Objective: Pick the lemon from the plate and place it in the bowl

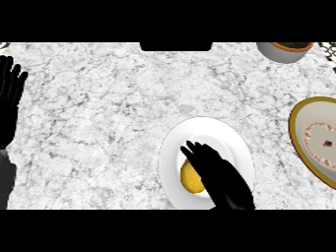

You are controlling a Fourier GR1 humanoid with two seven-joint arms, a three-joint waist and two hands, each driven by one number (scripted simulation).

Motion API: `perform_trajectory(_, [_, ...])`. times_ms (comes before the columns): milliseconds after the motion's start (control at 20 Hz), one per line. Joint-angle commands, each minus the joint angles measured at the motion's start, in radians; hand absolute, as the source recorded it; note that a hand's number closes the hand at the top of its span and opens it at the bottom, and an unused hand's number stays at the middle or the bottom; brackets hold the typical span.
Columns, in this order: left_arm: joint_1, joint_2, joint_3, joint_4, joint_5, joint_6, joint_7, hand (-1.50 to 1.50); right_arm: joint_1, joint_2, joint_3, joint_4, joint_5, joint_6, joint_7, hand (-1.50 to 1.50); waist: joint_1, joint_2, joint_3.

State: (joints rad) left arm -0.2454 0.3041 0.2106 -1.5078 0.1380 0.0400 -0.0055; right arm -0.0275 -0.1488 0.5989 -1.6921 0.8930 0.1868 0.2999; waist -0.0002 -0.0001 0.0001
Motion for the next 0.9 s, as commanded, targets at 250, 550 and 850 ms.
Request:
perform_trajectory(250, [-0.005,-0.002,0.017,-0.017,-0.009,-0.01,0.03,0.0,0.015,0.071,-0.007,0.148,0.075,-0.05,-0.014,-1.5,-0.001,0.0,0.0])
perform_trajectory(550, [0.026,0.017,0.048,-0.023,0.035,-0.067,0.013,0.0,-0.054,0.058,-0.071,0.219,0.081,-0.131,-0.159,1.5,0.005,0.0,0.0])
perform_trajectory(850, [0.028,-0.031,0.013,0.009,-0.029,-0.031,-0.042,0.0,-0.055,0.108,-0.063,0.197,0.147,-0.144,-0.133,1.5,0.001,0.0,0.0])
